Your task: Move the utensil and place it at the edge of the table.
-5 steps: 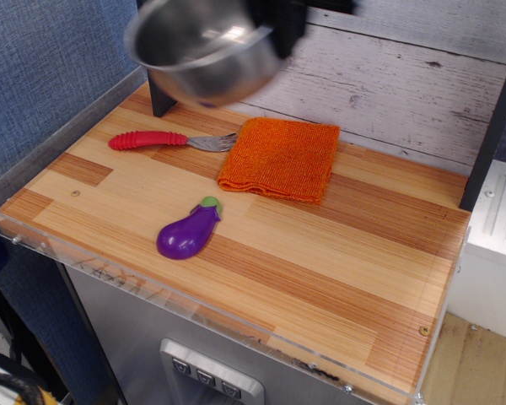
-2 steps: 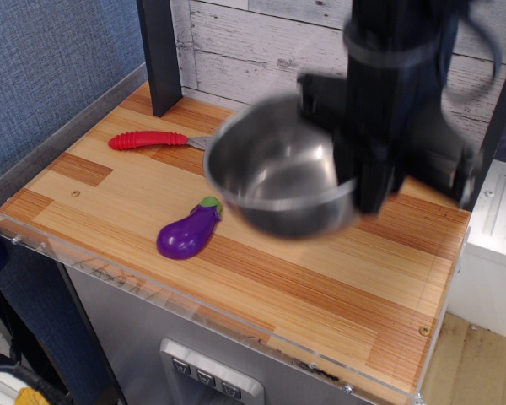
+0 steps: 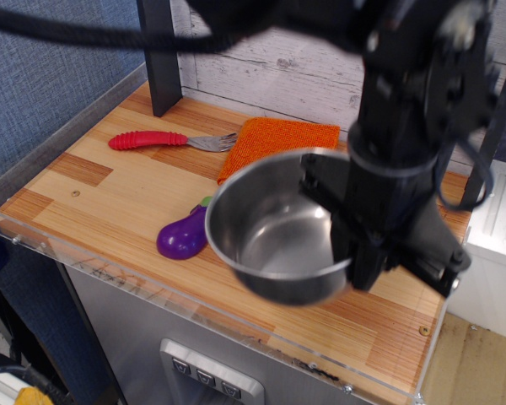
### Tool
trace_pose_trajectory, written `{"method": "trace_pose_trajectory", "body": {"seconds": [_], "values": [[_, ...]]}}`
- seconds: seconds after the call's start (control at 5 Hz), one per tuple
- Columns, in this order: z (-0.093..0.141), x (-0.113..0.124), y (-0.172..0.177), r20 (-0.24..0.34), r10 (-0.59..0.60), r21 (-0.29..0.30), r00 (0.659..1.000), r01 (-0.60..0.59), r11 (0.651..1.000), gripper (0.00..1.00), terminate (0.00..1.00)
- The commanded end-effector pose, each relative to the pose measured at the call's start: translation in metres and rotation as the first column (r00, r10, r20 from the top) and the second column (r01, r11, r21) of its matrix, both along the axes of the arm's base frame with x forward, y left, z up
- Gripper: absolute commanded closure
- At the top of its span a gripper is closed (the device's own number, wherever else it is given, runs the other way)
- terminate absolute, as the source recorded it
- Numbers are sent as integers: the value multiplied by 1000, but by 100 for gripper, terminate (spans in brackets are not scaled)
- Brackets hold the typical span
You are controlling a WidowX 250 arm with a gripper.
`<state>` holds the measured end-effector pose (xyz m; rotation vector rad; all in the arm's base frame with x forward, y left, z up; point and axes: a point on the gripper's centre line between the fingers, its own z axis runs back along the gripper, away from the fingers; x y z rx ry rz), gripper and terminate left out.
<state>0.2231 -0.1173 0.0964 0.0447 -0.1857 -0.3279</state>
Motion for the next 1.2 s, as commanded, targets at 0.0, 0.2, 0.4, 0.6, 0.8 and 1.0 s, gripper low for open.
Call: {"method": "trace_pose_trajectory", "body": {"seconds": [0.0,0.2,0.4,0.6,0.8,1.0], "values": [[-20,9,14,19,49,22,999,-50,999,100,0],[-35,15,12,2,61,28,998,-61,998,100,0],[-50,16,11,-3,67,45,998,-67,997,100,0],[-63,13,15,-28,80,45,996,-79,996,100,0],[-67,13,21,-29,89,55,996,-87,995,100,0],[-64,13,26,-50,113,64,992,-109,992,0,0]]}}
